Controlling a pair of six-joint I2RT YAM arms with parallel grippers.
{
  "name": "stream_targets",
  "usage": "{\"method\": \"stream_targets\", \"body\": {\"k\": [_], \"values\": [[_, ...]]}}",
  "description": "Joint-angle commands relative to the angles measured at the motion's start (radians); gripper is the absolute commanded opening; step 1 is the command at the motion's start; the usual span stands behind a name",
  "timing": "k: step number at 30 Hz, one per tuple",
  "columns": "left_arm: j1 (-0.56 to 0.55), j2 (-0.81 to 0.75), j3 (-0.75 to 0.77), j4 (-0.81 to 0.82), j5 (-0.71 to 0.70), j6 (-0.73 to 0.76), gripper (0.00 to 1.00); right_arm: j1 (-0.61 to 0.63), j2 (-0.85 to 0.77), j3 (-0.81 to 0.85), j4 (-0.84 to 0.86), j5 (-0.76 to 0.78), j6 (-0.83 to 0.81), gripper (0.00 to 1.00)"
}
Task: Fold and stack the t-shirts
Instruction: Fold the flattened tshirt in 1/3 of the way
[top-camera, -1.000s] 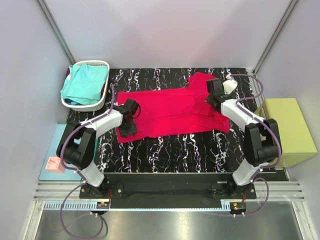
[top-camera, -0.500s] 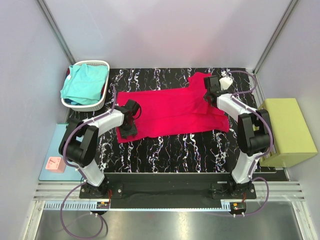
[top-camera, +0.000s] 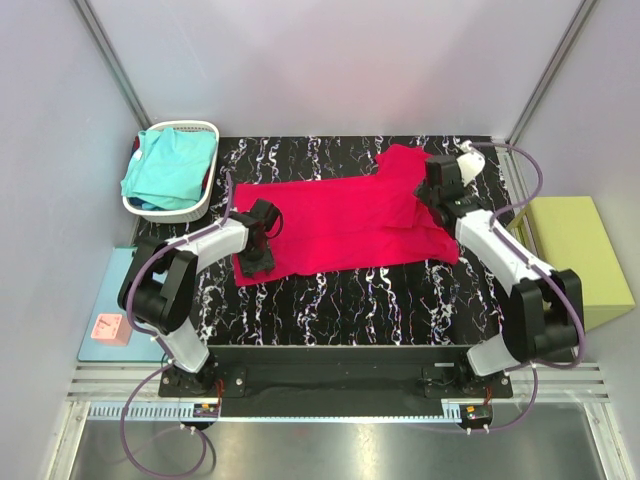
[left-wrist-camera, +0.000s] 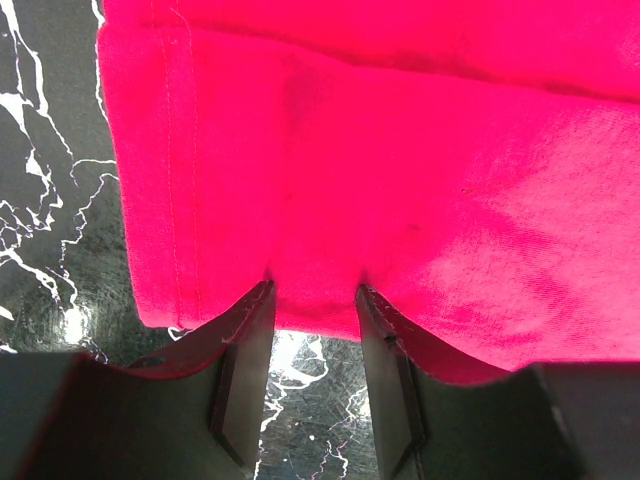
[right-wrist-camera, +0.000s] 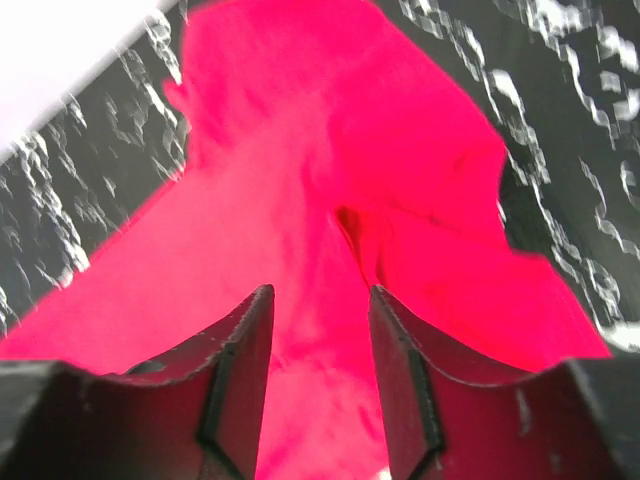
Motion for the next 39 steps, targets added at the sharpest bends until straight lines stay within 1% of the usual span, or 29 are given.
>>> {"method": "stream_targets", "body": {"k": [1,4,7,9,13,20,23,27,30,35,39], "values": [[0.004,0.007,0.031,0.021,0.001,0.005,0.43,0.028,-0.057,-0.186,-0.019,-0.052,0.042,0.47],[0.004,0.023,0.056,0.020,0.001,0.006,0.43,0.045,-0.091,-0.293,-0.025,-0.061,0.083,0.46],[0.004,0.027,0.073,0.015,0.004,0.003,0.43,0.050,-0.115,-0.358,-0.031,-0.056,0.117,0.45],[0.004,0.024,0.076,0.017,0.002,0.002,0.42,0.051,-0.115,-0.369,-0.039,-0.046,0.121,0.45],[0.005,0.016,0.073,0.008,-0.024,0.000,0.43,0.051,-0.092,-0.341,-0.068,-0.020,0.103,0.45],[0.036,-0.037,0.059,0.003,-0.035,0.005,0.43,0.050,-0.117,-0.294,-0.068,0.017,0.101,0.46],[0.059,-0.021,0.060,0.003,-0.042,0.009,0.43,0.050,-0.074,-0.263,-0.062,0.029,0.088,0.46],[0.093,0.013,0.057,0.011,-0.041,0.015,0.43,0.050,0.038,-0.214,-0.079,0.002,0.095,0.45],[0.102,0.032,0.053,0.011,-0.029,0.018,0.43,0.051,0.085,-0.214,-0.082,-0.012,0.112,0.45],[0.103,0.038,0.050,0.012,-0.010,0.022,0.42,0.050,0.136,-0.211,-0.096,-0.013,0.117,0.44],[0.103,0.035,0.050,0.009,-0.004,0.038,0.42,0.051,0.172,-0.189,-0.145,-0.017,0.117,0.44]]}}
